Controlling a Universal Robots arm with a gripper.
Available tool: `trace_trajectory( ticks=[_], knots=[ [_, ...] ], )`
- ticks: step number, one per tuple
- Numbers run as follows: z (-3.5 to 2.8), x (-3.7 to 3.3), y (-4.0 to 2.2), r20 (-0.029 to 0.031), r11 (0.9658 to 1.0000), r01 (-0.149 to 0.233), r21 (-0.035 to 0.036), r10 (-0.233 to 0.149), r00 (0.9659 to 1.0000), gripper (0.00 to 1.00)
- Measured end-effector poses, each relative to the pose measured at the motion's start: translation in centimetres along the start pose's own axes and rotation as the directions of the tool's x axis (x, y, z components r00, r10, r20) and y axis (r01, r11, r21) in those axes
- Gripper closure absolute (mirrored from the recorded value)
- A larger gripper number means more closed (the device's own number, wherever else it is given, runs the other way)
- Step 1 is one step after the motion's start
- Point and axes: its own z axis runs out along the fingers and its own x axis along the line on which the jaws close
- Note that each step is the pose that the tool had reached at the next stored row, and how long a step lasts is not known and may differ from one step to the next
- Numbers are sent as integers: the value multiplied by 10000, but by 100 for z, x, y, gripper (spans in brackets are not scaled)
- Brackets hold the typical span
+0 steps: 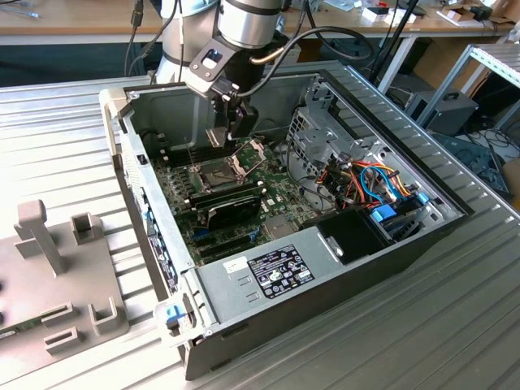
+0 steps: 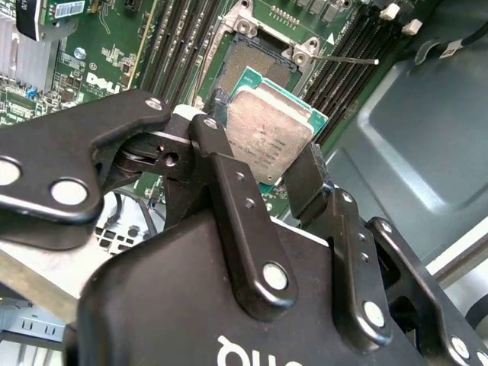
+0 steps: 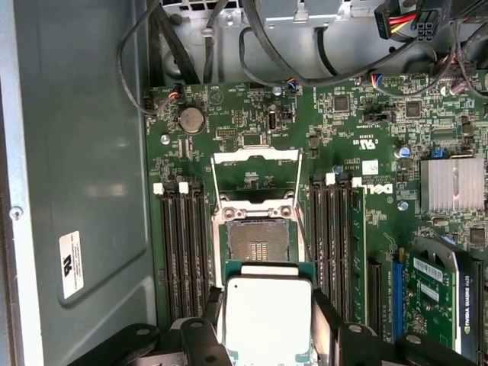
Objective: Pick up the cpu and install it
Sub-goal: 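Place the cpu into insertion slot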
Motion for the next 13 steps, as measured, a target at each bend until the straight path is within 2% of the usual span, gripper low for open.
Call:
trace_trajectory(
  ticks=[13],
  knots=[
    [2, 0, -4, -3, 10000, -1, -14, 1, 10000, 45]
  ],
)
